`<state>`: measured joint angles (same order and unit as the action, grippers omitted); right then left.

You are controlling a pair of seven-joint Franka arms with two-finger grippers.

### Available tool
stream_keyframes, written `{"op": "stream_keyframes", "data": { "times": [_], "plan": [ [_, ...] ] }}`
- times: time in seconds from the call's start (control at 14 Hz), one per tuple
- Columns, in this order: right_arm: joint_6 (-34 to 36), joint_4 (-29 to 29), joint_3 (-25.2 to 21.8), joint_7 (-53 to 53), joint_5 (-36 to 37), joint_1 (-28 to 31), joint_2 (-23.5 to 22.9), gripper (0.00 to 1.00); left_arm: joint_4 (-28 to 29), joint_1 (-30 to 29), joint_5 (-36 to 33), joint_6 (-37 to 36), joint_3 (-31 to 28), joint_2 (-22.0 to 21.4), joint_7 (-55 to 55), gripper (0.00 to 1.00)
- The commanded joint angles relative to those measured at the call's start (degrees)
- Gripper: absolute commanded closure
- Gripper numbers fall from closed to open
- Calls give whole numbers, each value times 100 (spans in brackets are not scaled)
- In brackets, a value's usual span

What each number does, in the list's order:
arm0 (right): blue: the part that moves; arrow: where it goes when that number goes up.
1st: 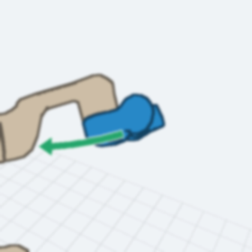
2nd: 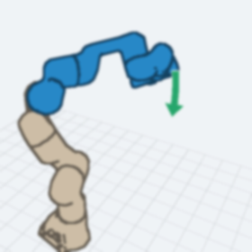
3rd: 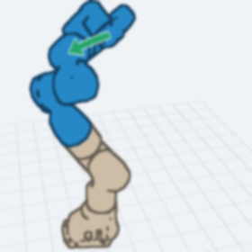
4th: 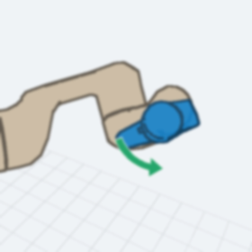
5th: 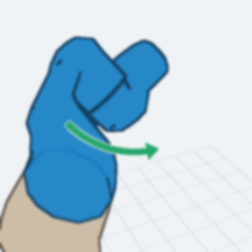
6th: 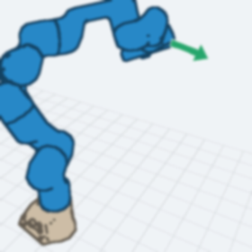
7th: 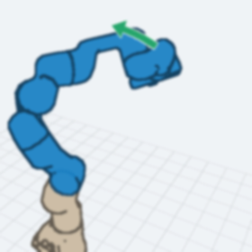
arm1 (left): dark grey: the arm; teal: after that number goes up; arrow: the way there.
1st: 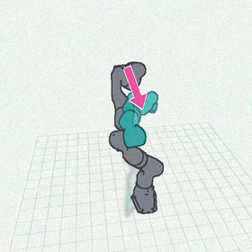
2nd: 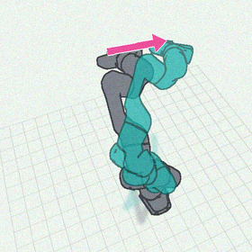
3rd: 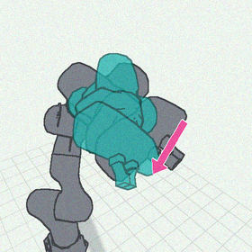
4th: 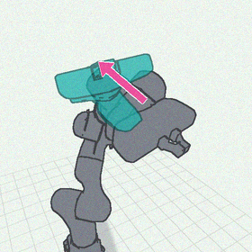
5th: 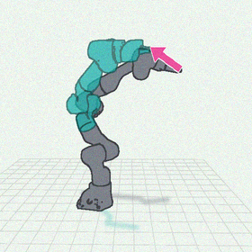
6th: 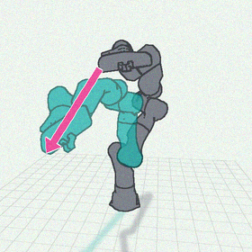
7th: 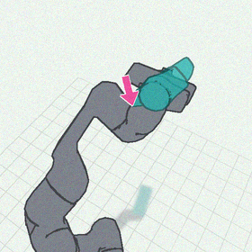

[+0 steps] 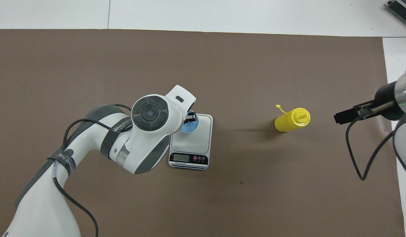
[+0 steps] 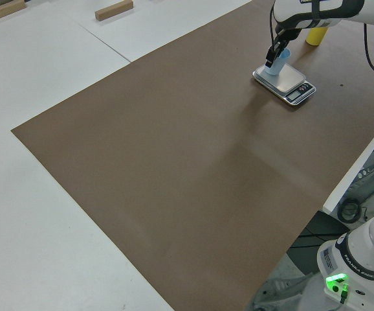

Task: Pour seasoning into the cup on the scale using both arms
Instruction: 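Release the cup on the scale and withdraw the left gripper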

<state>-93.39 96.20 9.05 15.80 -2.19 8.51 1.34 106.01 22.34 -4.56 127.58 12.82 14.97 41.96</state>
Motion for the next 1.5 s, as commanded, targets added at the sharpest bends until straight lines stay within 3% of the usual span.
{"op": "stream_keyframes", "data": {
  "times": [0.0,0.5,0.71,1.07,1.21,1.42],
  "plan": [
    [-170,250,18,169,-141,63,191,0,-238,-325,-203,-680,10,-388,-90,0],
    [-1346,1110,9,2660,-1088,589,305,0,-283,-1450,-98,-1972,19,-1355,-2066,0],
    [-1795,1575,0,4048,-1826,792,209,0,-300,-2056,315,-2508,-17,-1734,-3357,0],
    [-2121,2042,0,6773,-2855,1301,-274,0,-659,-2769,350,-3220,-52,-1858,-4669,0],
    [-2191,2148,0,7575,-3041,1433,-494,0,-766,-2893,350,-3310,-78,-1849,-4697,0],
    [-2621,2796,0,8523,-3654,1530,-556,0,-748,-2919,638,-3310,-96,-1867,-4609,0]
  ]
}}
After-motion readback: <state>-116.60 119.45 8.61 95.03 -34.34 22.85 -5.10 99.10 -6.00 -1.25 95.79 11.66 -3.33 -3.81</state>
